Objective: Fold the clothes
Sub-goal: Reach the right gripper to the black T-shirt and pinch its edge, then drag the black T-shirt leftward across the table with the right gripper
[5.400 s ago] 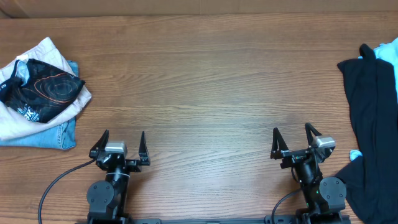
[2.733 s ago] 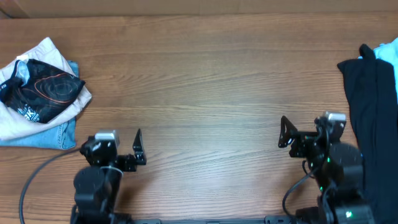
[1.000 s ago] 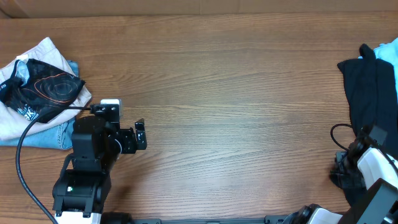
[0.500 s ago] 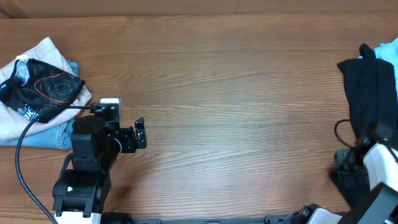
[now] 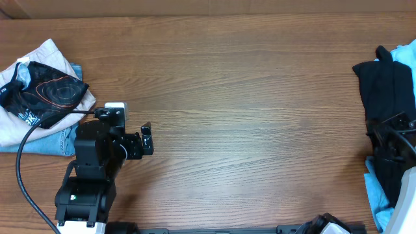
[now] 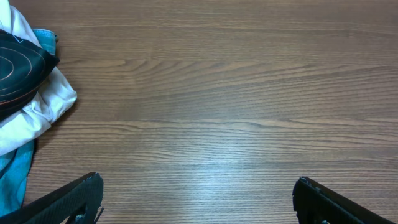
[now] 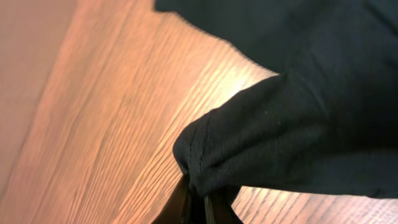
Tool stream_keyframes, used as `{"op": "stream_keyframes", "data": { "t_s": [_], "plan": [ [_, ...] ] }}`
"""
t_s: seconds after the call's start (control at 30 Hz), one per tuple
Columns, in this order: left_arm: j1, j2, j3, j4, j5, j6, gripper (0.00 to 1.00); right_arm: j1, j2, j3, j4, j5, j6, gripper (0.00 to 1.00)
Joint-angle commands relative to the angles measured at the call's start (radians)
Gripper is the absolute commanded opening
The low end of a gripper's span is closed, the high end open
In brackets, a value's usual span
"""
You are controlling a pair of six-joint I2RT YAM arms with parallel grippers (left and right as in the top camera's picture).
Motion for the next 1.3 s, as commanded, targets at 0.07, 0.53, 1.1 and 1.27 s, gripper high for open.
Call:
{"op": "stream_keyframes", "data": {
  "t_s": [0.07, 0.53, 1.1, 1.27],
  "plan": [
    [0.005, -0.003, 0.027, 0.009, 0.015, -0.01, 1.0, 0.087, -0.007, 0.024, 0.017, -0.151, -0.162, 0.04],
    [0.005, -0.003, 0.027, 0.05, 0.015, -0.01, 1.0, 0.831, 0.14, 0.024, 0.335, -0.103, -0.095, 0.06],
    [0.005, -0.003, 0.027, 0.076, 0.064, -0.01, 1.0, 1.023, 0.388, 0.145, 0.576, 0.096, -0.071, 0.7],
    [0.005, 0.018, 0.027, 0.098, 0.172, -0.01, 1.0, 0.916, 0.32, 0.252, 0.262, 0.313, -0.036, 0.8]
  ]
}}
